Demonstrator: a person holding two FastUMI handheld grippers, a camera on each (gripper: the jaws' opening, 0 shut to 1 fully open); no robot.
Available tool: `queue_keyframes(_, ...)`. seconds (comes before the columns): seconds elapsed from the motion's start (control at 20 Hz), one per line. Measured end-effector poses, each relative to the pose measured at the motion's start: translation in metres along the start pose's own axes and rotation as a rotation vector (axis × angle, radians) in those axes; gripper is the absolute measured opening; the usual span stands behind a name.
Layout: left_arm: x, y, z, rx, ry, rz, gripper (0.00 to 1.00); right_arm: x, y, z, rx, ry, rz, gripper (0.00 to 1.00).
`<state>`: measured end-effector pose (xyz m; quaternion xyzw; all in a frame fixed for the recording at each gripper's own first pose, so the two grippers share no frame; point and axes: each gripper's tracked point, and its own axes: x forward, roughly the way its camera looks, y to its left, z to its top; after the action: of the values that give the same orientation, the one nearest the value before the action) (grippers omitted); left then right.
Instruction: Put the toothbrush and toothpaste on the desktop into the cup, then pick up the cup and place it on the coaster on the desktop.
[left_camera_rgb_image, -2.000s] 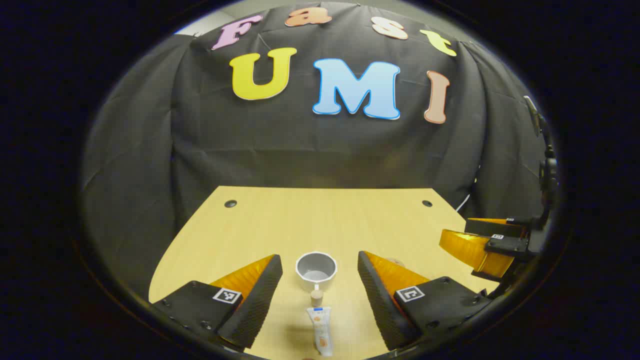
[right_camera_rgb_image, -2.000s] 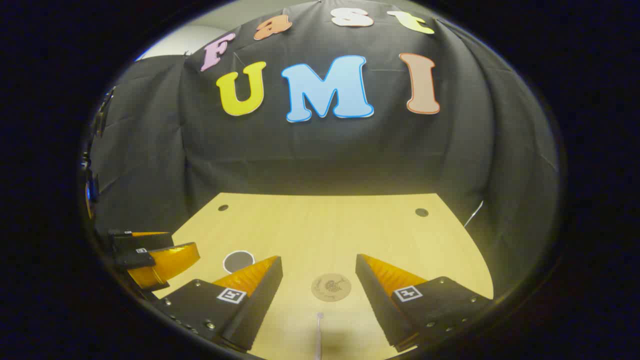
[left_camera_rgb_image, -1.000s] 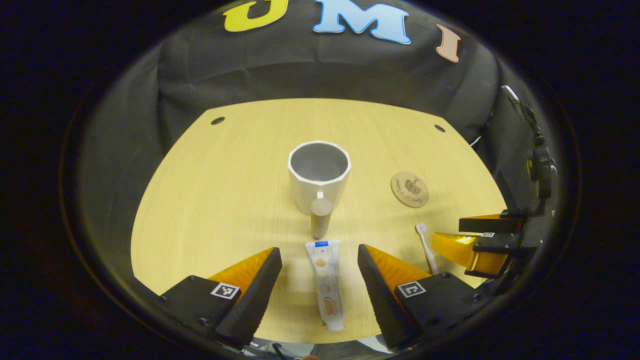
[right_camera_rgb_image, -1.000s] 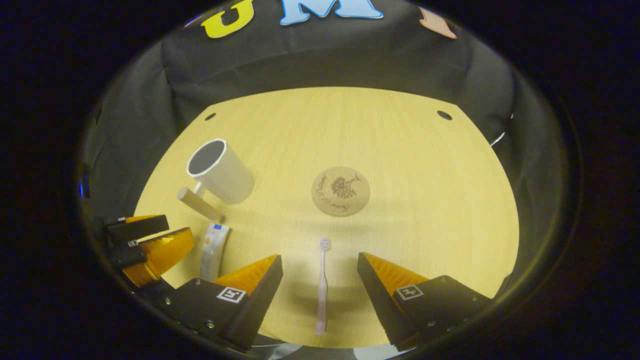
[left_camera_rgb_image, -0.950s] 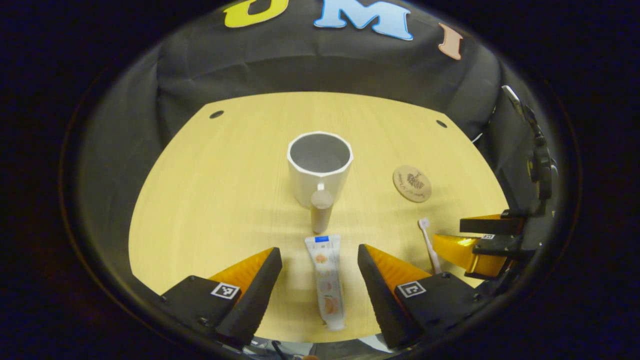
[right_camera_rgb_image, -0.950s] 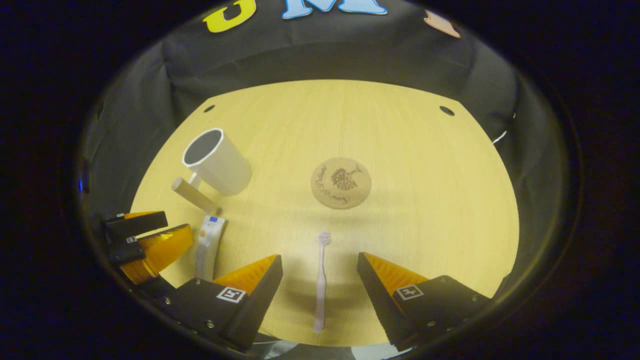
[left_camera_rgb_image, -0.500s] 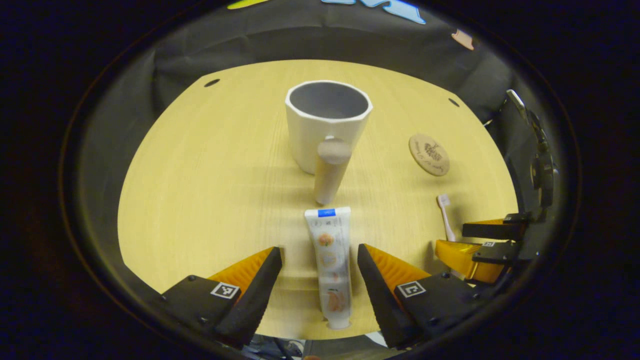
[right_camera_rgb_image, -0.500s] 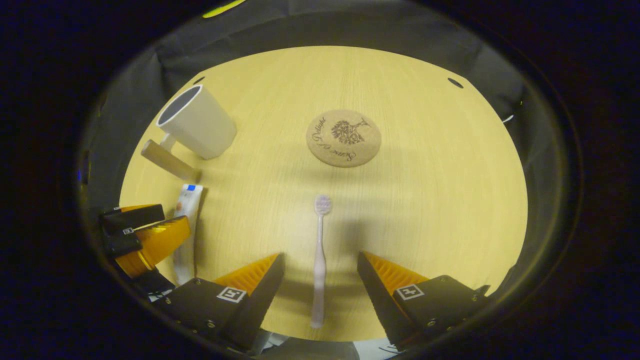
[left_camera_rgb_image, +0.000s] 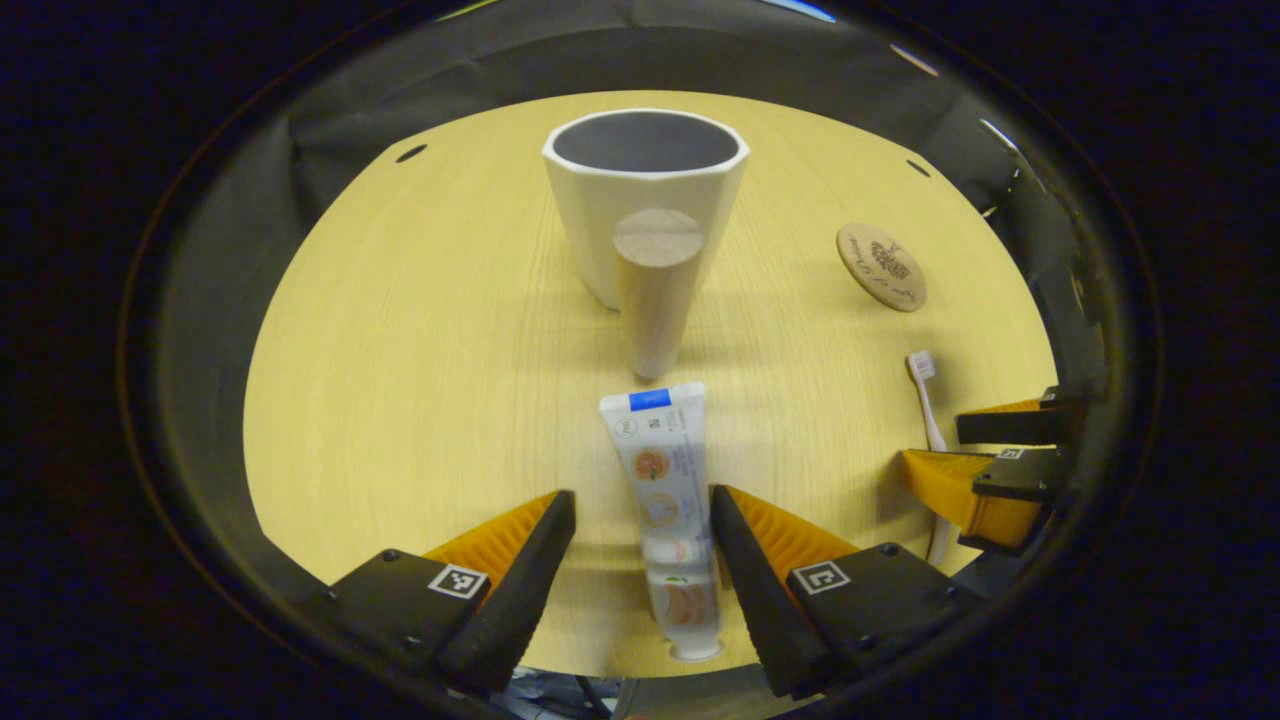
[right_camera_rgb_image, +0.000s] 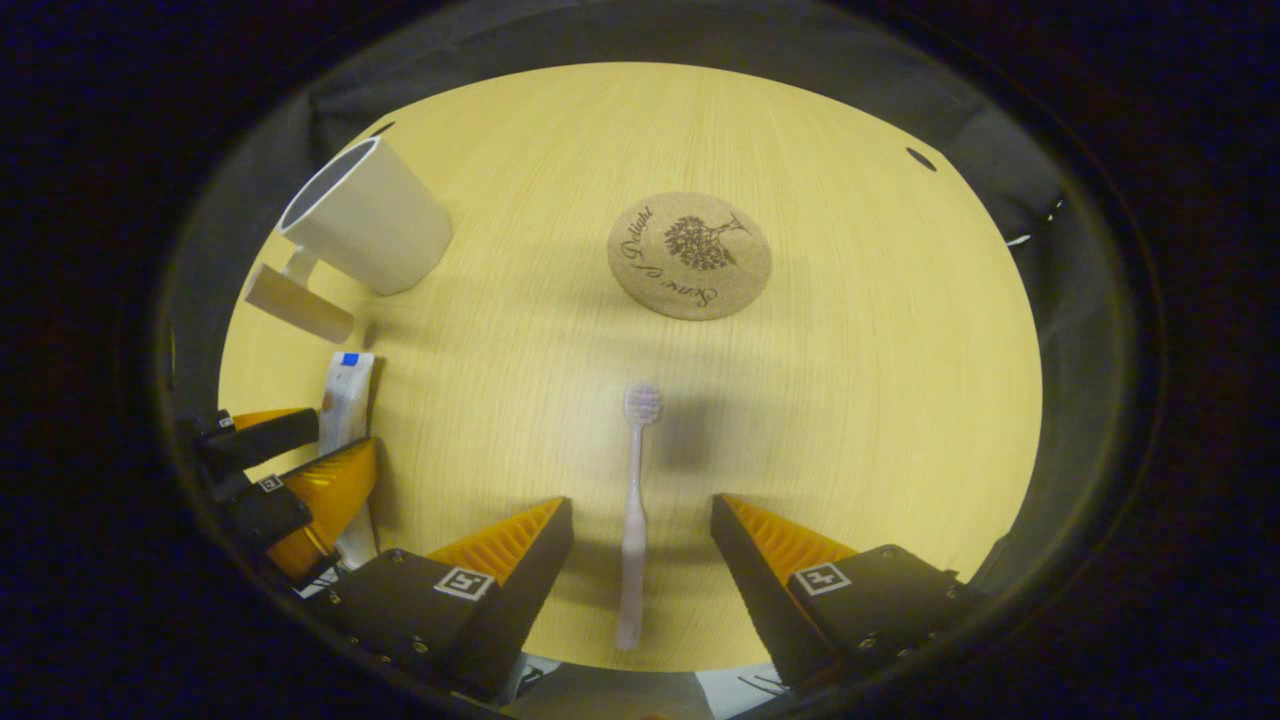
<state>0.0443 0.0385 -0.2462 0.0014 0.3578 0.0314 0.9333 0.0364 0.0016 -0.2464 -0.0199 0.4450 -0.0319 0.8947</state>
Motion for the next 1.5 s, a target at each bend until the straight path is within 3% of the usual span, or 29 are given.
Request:
queue_keyframes(0.15, 0.0, -0.002, 0.003, -0.006, -0.007, 0.004, 0.92, -0.003, 0.001, -0.001, 0.02, 0.038, -0.008, 0.96)
queue_keyframes(0.2, 0.002, -0.003, 0.007, 0.003, -0.022, 0.0, 0.88, 0.001, 0.003, -0.002, 0.024, 0.04, -0.008, 0.93)
queue_keyframes(0.25, 0.002, -0.005, 0.01, 0.009, -0.034, -0.002, 0.73, -0.001, 0.006, 0.001, 0.025, 0.036, -0.006, 0.78)
queue_keyframes(0.3, 0.003, -0.005, 0.01, 0.009, -0.031, 0.001, 0.65, -0.003, 0.008, -0.001, 0.029, 0.027, -0.006, 0.7)
queue_keyframes(0.35, 0.003, -0.006, 0.01, 0.012, -0.027, 0.003, 0.58, -0.001, 0.009, 0.004, 0.042, 0.013, -0.008, 0.43)
queue_keyframes(0.4, 0.004, -0.007, 0.01, 0.012, -0.021, 0.001, 0.58, -0.001, 0.012, 0.001, 0.042, 0.014, -0.01, 0.27)
queue_keyframes(0.45, 0.006, -0.009, 0.011, 0.017, -0.017, 0.001, 0.48, -0.003, 0.011, 0.0, 0.018, 0.016, -0.01, 0.18)
queue_keyframes(0.5, 0.005, -0.009, 0.011, 0.015, -0.012, 0.007, 0.48, 0.0, 0.012, 0.0, -0.004, 0.022, -0.01, 0.18)
queue_keyframes(0.55, 0.005, -0.01, 0.013, 0.012, -0.007, 0.01, 0.37, -0.002, 0.011, 0.002, -0.015, 0.015, 0.0, 0.17)
queue_keyframes(0.6, 0.006, -0.008, 0.015, 0.007, 0.001, 0.012, 0.36, 0.009, 0.011, 0.003, 0.016, 0.026, 0.005, 0.17)
queue_keyframes(0.65, 0.008, -0.009, 0.014, -0.003, 0.008, 0.014, 0.28, -0.008, 0.012, 0.006, 0.036, 0.016, 0.009, 0.04)
queue_keyframes(0.8, 0.008, -0.011, 0.025, -0.012, -0.034, 0.009, 0.22, -0.005, 0.011, 0.002, 0.044, 0.03, 0.03, 0.04)
queue_keyframes(0.85, 0.005, -0.014, 0.022, -0.025, -0.01, -0.002, 0.11, -0.002, 0.011, 0.003, 0.059, 0.036, 0.038, 0.02)
queue_keyframes(1.15, -0.016, -0.026, 0.02, -0.053, 0.002, -0.076, 0.12, -0.003, 0.01, 0.005, 0.101, 0.048, 0.073, 0.02)
queue_keyframes(1.5, -0.084, -0.032, 0.036, -0.079, -0.09, -0.12, 0.12, -0.003, 0.01, 0.005, 0.102, 0.049, 0.103, 0.02)
